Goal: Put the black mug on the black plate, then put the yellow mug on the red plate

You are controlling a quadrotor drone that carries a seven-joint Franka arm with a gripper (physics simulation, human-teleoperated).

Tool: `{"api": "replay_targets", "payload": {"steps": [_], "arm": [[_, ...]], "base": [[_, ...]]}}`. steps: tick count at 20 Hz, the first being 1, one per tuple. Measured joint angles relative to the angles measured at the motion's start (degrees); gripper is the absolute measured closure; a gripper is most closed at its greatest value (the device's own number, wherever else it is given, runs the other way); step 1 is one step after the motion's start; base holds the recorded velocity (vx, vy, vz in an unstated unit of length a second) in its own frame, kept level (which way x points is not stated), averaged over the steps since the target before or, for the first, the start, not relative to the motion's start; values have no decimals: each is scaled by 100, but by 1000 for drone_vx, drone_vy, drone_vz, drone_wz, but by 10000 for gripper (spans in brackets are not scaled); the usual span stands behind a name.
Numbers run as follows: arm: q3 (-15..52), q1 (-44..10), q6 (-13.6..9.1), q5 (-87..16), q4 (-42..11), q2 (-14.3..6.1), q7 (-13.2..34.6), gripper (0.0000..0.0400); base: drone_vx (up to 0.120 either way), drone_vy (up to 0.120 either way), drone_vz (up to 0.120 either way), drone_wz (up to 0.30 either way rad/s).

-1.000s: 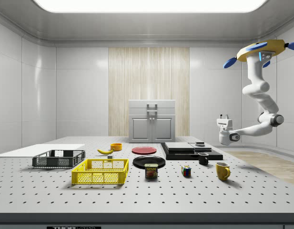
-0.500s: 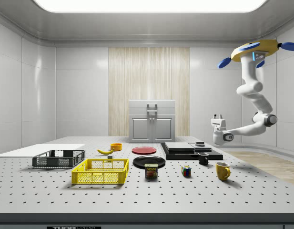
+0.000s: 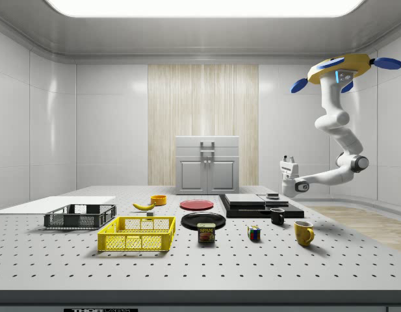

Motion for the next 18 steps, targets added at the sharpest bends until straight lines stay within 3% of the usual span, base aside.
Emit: {"api": "replay_targets", "payload": {"steps": [2, 6, 11, 14, 18], "arm": [[106, -32, 10, -148, -15, -8, 20, 0], [458, -142, 36, -644, -78, -33, 86, 0], [1355, -430, 97, -1929, -370, -110, 275, 0], [2242, -743, 165, -3258, -868, -226, 510, 0], [3694, -1407, 235, -5685, -2139, -507, 1123, 0]], "base": [[0, 0, -20, 0], [0, 0, -120, 0], [0, 0, -120, 0], [0, 0, -120, 0], [0, 0, -120, 0]]}}
